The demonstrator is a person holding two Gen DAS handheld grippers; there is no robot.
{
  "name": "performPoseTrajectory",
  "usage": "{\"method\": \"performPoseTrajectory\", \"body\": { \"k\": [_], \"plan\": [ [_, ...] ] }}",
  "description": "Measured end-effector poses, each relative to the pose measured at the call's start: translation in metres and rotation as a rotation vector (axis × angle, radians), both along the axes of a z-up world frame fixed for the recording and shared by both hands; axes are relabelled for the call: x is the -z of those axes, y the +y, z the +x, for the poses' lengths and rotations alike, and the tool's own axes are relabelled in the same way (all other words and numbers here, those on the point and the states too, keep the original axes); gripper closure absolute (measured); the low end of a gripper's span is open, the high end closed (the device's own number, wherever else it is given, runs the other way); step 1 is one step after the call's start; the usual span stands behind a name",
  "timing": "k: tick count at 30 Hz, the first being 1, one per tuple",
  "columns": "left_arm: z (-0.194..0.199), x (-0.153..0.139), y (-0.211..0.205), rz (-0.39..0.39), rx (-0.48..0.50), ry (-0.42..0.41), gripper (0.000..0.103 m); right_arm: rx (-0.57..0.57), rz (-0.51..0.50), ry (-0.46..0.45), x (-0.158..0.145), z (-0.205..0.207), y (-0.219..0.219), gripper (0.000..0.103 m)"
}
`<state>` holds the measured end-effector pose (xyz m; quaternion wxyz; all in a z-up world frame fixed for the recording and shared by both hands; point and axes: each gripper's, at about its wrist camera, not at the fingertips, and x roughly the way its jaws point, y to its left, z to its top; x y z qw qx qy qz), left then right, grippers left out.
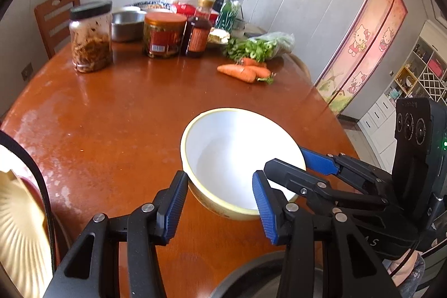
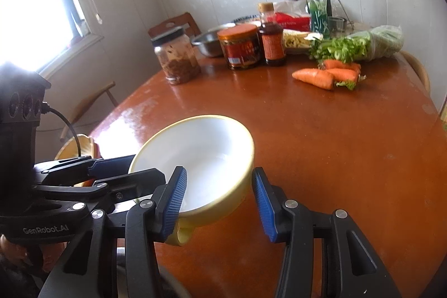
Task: Organize plates and bowls
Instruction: 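Lift the cream bowl and carry it over the nested steel bowls with the right gripper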
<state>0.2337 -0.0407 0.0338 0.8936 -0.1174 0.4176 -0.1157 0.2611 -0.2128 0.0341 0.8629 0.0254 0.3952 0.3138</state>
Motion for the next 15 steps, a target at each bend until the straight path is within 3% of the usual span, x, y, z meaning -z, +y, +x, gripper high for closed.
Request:
{"method": "performPoseTrajectory", "body": {
  "k": [15],
  "plan": [
    [-0.072,-0.042,0.000,0.025,-0.010,-0.126,0.056,-0.017,0.054,-0.110,-0.045,-0.071,-0.008,0.053]
  ]
}}
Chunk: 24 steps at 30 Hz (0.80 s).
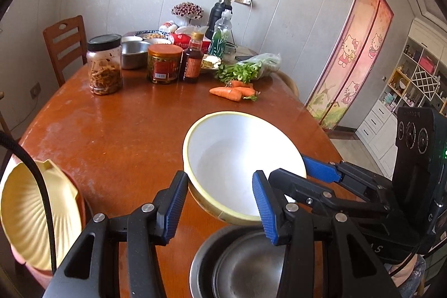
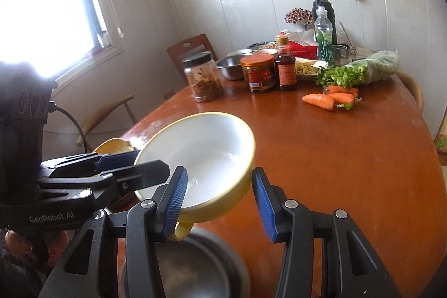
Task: Organize plates and bowls
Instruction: 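Lift the cream bowl and carry it over the nested steel bowls with the right gripper, then lower the cream bowl into the nested steel bowls with the right gripper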
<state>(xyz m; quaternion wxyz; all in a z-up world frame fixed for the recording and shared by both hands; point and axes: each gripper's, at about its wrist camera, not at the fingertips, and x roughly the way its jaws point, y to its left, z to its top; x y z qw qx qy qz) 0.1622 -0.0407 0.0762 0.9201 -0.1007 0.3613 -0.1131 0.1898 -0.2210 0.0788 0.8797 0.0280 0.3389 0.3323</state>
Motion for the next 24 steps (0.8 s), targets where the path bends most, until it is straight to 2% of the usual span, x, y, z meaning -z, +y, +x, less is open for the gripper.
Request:
{"method": "performPoseTrajectory", "body": {
  "k": [10,24],
  "plan": [
    [-0.041,0.000,-0.009,0.030,0.011,-0.025,0.056,-0.001,0.008,-0.025,-0.003,-0.046,-0.006,0.053],
    [-0.066,0.022,-0.025,0.072,0.035,0.001,0.056,0.013,0.017,0.012,0.021,-0.079,-0.020,0.053]
  ]
}}
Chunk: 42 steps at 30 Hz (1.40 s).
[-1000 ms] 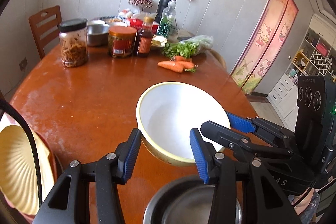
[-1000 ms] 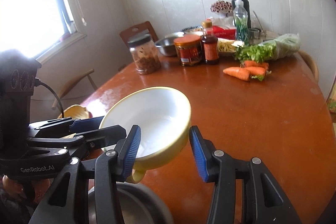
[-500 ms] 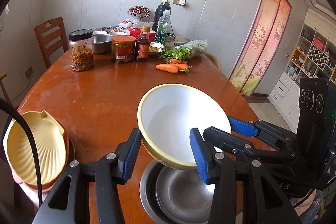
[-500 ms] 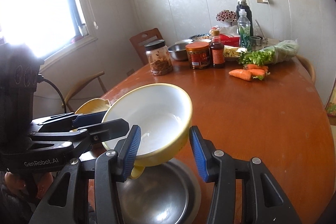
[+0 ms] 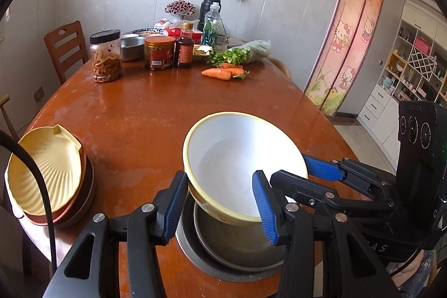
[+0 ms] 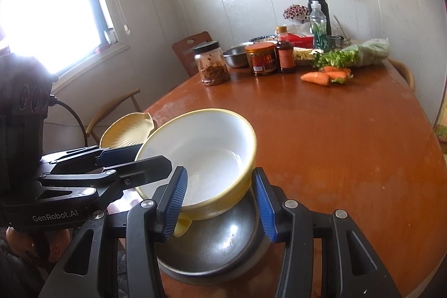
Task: Organize plates and bowls
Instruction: 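Lower the cream bowl into the nested steel bowls with the right gripper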
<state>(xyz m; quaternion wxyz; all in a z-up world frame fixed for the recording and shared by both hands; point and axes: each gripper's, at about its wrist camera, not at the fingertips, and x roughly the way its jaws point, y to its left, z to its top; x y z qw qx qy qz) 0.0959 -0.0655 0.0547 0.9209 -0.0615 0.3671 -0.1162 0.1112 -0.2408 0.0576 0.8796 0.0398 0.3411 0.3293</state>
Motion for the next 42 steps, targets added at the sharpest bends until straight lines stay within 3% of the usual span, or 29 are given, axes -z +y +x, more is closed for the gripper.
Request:
{"method": "performPoseTrajectory", "body": {
  "k": [13,42],
  "plan": [
    [-0.003,0.007,-0.007,0.042,0.007,0.002,0.056,-0.002,0.008,-0.002,0.007,-0.009,-0.006,0.053],
    [-0.007,0.020,-0.007,0.053,0.027,0.037,0.056,-0.005,-0.011,0.027,0.015,-0.007,-0.002,0.053]
  ]
}}
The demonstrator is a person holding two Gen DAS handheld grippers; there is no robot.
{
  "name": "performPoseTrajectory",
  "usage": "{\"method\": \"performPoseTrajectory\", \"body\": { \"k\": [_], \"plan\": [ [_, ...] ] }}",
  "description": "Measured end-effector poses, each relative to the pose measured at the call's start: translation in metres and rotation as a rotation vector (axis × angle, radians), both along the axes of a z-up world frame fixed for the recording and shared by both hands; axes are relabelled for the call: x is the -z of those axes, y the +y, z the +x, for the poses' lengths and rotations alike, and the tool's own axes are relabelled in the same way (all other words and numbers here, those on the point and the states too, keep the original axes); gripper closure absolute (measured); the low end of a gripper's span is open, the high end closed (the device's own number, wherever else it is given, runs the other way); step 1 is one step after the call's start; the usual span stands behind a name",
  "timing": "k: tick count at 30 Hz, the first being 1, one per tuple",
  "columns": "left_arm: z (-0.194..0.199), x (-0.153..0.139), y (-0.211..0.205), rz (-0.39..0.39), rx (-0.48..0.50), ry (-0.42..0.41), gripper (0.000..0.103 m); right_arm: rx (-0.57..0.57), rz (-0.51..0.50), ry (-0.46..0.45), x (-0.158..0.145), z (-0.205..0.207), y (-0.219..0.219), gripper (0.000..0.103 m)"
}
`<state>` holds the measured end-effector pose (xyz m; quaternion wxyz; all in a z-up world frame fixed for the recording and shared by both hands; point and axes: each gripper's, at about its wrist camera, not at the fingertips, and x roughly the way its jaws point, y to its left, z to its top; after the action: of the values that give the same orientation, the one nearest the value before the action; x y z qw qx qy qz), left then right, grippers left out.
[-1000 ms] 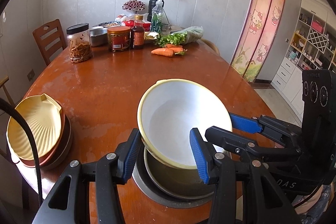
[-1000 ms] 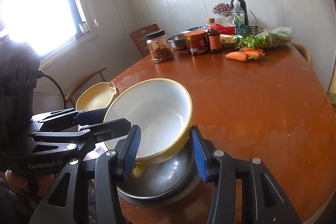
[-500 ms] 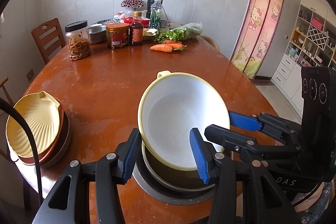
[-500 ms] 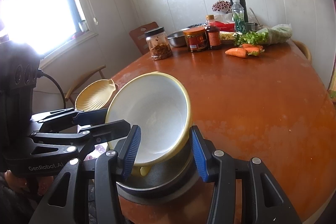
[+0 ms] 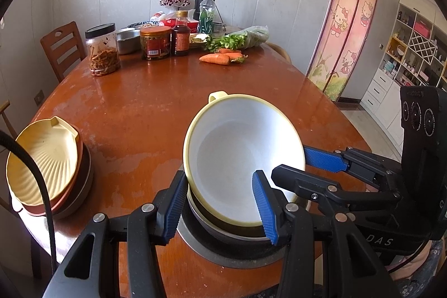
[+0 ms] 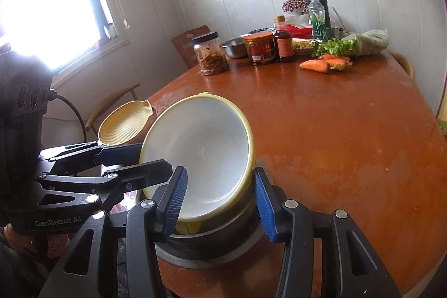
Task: Organize plates and bowls
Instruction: 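Lower the cream bowl into the nested steel bowls with the right gripper, then open the right gripper to release the cream bowl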
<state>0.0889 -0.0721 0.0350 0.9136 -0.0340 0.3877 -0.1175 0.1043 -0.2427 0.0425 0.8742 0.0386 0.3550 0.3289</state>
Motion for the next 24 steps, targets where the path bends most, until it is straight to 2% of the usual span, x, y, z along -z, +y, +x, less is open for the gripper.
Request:
{"method": "performPoseTrajectory", "body": {
  "k": [24],
  "plan": [
    [-0.007,0.005,0.000,-0.008,0.011,0.023,0.056,0.002,-0.018,-0.016,0.004,-0.011,-0.004,0.052]
  ]
}}
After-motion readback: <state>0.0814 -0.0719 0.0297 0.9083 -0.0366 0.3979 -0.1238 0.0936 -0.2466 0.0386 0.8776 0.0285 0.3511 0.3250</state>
